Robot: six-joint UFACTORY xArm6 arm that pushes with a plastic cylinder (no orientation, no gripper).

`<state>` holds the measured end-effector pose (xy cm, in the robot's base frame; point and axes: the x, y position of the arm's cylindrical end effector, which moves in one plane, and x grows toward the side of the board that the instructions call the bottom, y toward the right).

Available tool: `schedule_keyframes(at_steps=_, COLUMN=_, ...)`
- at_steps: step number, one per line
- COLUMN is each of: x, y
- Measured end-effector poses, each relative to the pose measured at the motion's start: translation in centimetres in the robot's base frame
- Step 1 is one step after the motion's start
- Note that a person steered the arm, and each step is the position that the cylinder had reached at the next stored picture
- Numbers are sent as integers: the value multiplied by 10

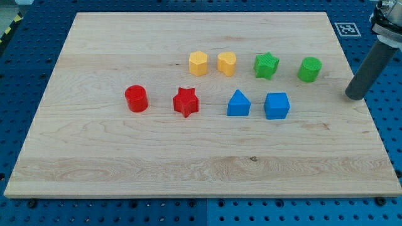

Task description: Move the yellow hexagon towards the top center

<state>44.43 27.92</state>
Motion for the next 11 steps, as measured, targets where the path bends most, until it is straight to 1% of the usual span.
schedule_keyframes(at_steps=1, x=1, y=-8)
schedule_keyframes(at_steps=3, x=1, y=-142)
schedule_keyframes(at_steps=4, x=-9, y=-207)
schedule_keyframes(at_steps=5, x=-27, y=-221)
schedule_keyframes(at_steps=6, x=-31, y=-242)
schedule_keyframes(at_steps=8, x=-60, y=-316)
schedule_keyframes(at_steps=9, x=-71, y=-328)
schedule_keyframes(at_steps=10, x=-50, y=-320)
schedule_keyframes(at_steps=11, x=-39, y=-296)
